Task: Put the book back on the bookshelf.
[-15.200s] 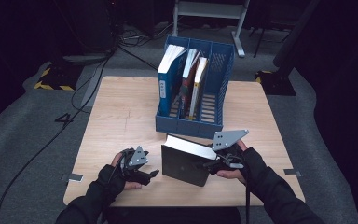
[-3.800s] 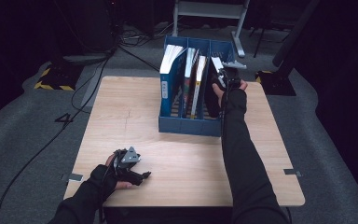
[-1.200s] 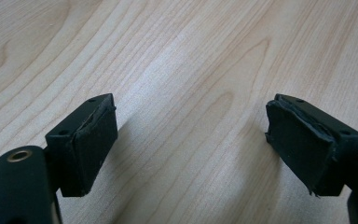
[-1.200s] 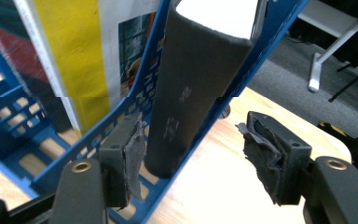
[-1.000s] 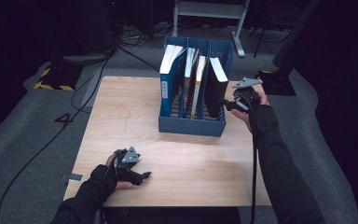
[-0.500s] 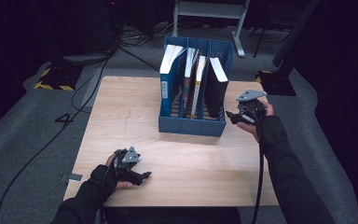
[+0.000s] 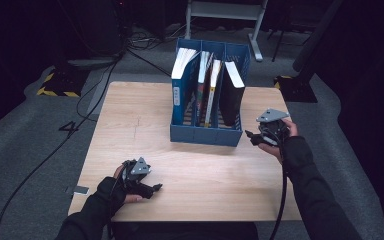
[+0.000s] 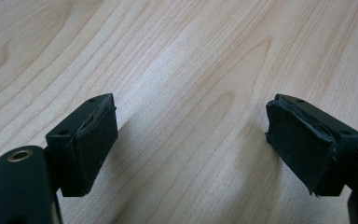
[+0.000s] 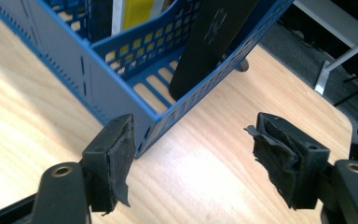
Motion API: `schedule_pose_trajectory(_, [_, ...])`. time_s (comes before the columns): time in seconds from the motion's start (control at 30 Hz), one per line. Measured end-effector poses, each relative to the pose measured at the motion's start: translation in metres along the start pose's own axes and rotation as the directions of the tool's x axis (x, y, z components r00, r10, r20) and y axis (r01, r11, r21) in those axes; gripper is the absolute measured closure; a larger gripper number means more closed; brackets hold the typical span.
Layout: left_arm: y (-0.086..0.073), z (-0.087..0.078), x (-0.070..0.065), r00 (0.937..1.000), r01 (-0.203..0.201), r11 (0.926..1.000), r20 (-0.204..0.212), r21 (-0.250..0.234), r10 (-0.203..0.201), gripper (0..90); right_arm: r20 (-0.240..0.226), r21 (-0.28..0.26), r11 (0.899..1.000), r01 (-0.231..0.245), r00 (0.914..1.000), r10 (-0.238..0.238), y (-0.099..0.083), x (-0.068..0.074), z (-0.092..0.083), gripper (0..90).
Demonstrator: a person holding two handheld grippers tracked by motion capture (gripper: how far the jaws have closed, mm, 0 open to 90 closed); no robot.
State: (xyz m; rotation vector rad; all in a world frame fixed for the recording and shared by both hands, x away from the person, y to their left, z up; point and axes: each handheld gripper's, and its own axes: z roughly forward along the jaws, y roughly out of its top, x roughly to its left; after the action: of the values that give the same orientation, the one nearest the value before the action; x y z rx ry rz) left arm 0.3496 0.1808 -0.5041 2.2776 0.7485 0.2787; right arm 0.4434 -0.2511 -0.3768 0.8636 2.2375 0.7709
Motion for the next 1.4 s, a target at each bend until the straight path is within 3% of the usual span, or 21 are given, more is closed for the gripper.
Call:
schedule_pose_trajectory(0.27, [0.000, 0.000, 0.000, 1.0000, -0.001, 1.0000, -0.001, 0.001, 0.001, 16.5, -0.010, 0.000, 1.000, -0.009, 0.9999, 0.009, -0.026, 0.008, -0.007, 28.9])
schedule_pose_trajectory(0.43, [0.000, 0.000, 0.000, 1.0000, 0.000, 1.0000, -0.003, 0.001, 0.000, 16.5, -0.028, 0.009, 1.000, -0.007, 0.9996, 0.008, -0.049, 0.015, -0.012, 28.7])
schedule_pose_trajectory(0.53, [0.000, 0.000, 0.000, 1.0000, 0.000, 1.0000, -0.003, 0.001, 0.000, 16.5, -0.023, 0.034, 0.999, 0.020, 0.9996, -0.019, -0.064, 0.019, -0.015, 28.3])
schedule_pose_trajectory(0.77, [0.000, 0.000, 0.000, 1.0000, 0.001, 1.0000, -0.005, 0.001, -0.001, 16.4, -0.026, 0.044, 0.999, 0.016, 0.9996, -0.015, -0.095, 0.023, -0.020, 28.4])
schedule_pose_trajectory(0.93, [0.000, 0.000, 0.000, 1.0000, 0.001, 1.0000, -0.005, 0.001, -0.001, 16.4, -0.057, 0.051, 0.999, 0.010, 0.9983, -0.007, -0.114, 0.026, -0.018, 30.0])
schedule_pose_trajectory(1.13, [0.000, 0.000, 0.000, 1.0000, 0.001, 1.0000, -0.005, 0.001, -0.001, 16.4, -0.096, 0.048, 0.997, -0.062, 0.9932, 0.067, -0.145, 0.026, -0.016, 28.6])
schedule_pose_trajectory(1.4, [0.000, 0.000, 0.000, 1.0000, 0.005, 1.0000, -0.004, 0.000, -0.005, 16.3, -0.129, 0.032, 0.990, -0.141, 0.9812, 0.143, -0.167, 0.022, -0.016, 27.3])
